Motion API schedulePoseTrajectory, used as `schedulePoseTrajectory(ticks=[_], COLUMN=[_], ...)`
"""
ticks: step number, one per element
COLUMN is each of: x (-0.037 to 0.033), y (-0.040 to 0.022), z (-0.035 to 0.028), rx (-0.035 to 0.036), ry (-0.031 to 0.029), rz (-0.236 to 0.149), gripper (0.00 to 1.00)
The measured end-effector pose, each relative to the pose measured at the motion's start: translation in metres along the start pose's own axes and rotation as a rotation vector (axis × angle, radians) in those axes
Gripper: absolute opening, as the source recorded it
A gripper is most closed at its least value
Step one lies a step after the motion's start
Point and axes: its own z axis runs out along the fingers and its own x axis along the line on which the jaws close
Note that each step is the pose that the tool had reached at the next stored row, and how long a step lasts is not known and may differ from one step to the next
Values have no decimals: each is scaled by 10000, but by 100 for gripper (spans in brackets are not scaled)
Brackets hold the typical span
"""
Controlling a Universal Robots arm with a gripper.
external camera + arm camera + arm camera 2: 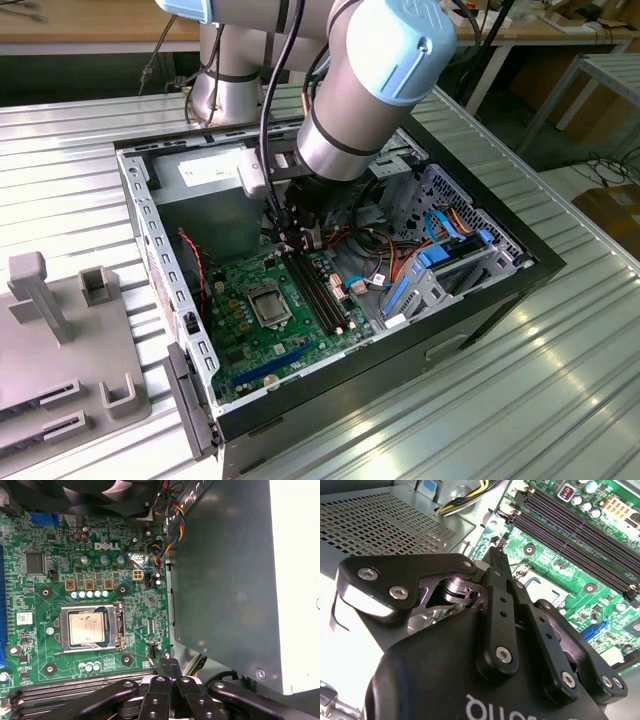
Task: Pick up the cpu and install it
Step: 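Install the first cpu locking lever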
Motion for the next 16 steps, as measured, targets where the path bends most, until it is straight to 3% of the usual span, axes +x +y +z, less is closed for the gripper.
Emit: schedulePoseTrajectory(ticks=[6,12,16], x=[-11,-70,-81], y=[-3,-6,-6], z=[-1,13,46], rx=[4,15,17], ry=[7,-23,-26], rz=[14,63,73], gripper=[11,11,11])
